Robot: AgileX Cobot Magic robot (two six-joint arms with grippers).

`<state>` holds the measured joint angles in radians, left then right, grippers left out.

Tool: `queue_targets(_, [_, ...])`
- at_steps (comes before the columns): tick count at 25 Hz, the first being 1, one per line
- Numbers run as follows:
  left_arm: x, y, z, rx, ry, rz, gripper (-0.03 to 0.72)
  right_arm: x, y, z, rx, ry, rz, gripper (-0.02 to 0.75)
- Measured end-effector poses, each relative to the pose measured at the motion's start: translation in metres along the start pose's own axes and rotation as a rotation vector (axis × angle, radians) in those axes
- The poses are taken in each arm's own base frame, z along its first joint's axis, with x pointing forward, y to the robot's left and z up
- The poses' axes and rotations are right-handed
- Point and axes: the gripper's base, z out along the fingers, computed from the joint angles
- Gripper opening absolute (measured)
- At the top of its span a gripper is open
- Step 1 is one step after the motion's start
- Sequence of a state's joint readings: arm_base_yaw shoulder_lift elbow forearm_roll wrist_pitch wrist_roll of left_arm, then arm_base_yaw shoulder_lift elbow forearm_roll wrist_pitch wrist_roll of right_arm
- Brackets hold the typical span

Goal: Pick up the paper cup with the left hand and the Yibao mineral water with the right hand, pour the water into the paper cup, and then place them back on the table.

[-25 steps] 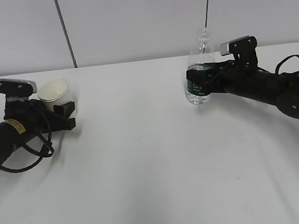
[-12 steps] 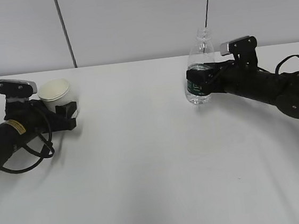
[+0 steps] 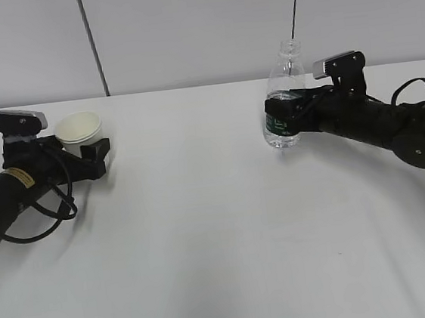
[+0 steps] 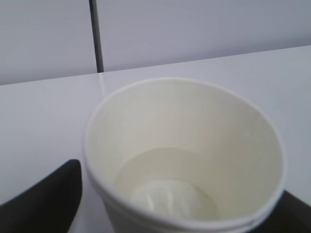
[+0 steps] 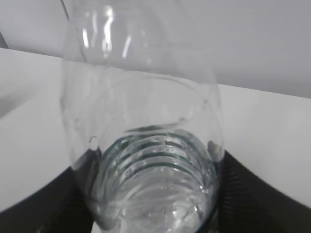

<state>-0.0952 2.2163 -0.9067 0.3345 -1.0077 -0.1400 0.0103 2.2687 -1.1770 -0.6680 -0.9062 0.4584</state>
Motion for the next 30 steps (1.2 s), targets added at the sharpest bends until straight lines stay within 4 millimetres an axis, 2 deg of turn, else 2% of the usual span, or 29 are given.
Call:
queue_targets(13, [-0.0002,0.0,0.0,0.0,-0.002,0.0,0.573,0.0,0.0001,0.0,-0.001,0.0,-0.001,0.477])
queue_targets(17, [-0.0002,0.0,0.0,0.0,-0.002,0.0,0.573,0.0004,0.0007,0.0,-0.008,0.004,-0.007,0.517])
queue_targets(18, [-0.0002,0.0,0.0,0.0,-0.002,0.0,0.573,0.0004,0.0007,0.0,-0.008,0.004,-0.007,0.561])
queue_targets(22, [-0.0003,0.0,0.0,0.0,-0.003,0.0,0.573,0.0002,0.0008,0.0,-0.009,0.002,-0.007,0.613])
queue_targets(30, [-0.0003,0.0,0.0,0.0,-0.003,0.0,0.573,0.0017,0.0007,-0.0003,-0.012,0.019,-0.01,0.626])
